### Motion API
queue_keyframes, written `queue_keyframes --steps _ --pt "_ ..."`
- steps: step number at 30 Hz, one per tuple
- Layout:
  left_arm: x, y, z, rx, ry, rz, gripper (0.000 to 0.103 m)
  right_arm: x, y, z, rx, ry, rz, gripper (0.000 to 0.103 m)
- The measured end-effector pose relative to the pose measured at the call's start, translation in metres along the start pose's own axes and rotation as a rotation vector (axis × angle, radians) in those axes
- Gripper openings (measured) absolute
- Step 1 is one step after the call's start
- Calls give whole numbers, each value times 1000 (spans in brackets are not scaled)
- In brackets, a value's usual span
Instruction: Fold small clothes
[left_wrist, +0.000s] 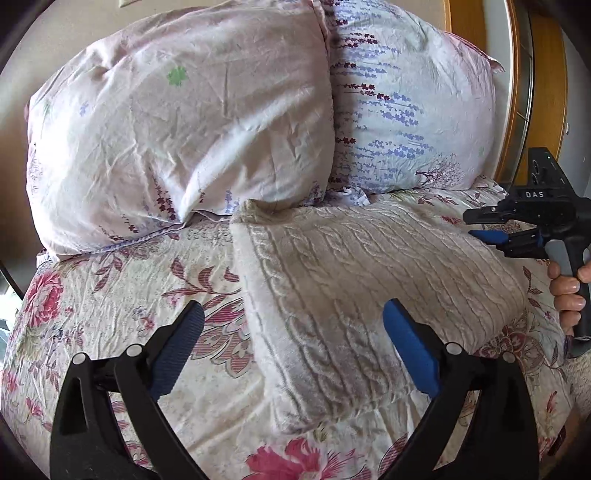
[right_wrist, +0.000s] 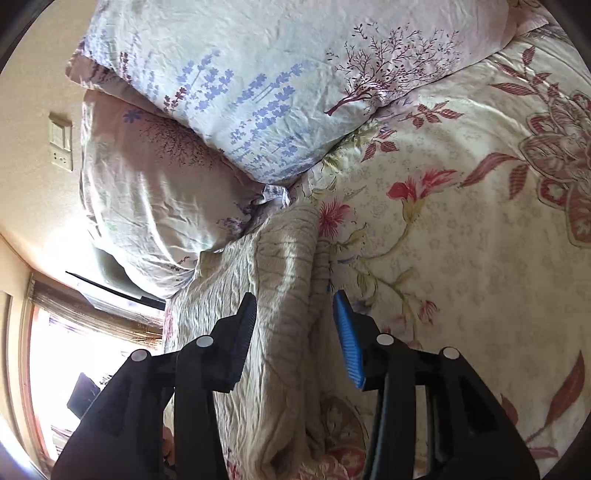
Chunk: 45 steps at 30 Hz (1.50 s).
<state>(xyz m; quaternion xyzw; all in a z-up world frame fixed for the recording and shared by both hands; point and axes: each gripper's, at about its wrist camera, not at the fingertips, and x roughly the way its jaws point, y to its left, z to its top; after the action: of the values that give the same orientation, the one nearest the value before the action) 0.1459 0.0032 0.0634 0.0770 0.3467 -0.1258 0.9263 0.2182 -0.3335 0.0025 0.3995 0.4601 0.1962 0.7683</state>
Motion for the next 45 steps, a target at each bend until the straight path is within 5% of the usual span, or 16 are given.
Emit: queue_keyframes --steps 6,7,8,10,14,16,20,25,28,30,32,37,39,43,45 --pt "-19 21 -27 3 3 -9 98 0 -6 -24 33 52 97 45" --pt "-20 21 -30 14 5 -14 98 3 -4 -25 28 64 113 41" --pt "-21 21 -34 29 7 -17 98 0 -3 -25 9 73 117 17" --pt "-22 18 -39 61 13 -13 98 1 6 -27 -40 49 12 13" --pt "-14 9 -46 105 47 7 98 2 0 -27 4 26 -2 13" --pt "-9 4 -48 126 60 25 98 -2 2 -32 -16 25 12 15" --pt "-1 3 -52 157 88 89 98 -24 0 -45 -20 6 54 48" --pt "8 21 -53 72 125 125 98 -33 4 -66 -72 17 50 47" --pt "15 33 -54 -15 166 116 98 -22 12 -79 -133 34 -52 23" --pt "19 42 -56 -85 196 92 98 -14 6 -86 -116 46 -118 22" --pt "22 49 -58 -135 214 69 99 -8 -7 -89 -54 55 -93 23" --pt "-6 39 -59 -134 162 102 98 -30 3 -96 -123 -25 -179 42" --pt "-26 33 -52 -169 88 65 99 -43 10 -100 -162 -83 -233 61" --pt "-39 6 -25 -190 -15 -55 101 -58 29 -106 -262 -193 -276 64" --pt "-27 -15 -12 -135 -22 -28 100 -54 45 -105 -325 -209 -249 64"
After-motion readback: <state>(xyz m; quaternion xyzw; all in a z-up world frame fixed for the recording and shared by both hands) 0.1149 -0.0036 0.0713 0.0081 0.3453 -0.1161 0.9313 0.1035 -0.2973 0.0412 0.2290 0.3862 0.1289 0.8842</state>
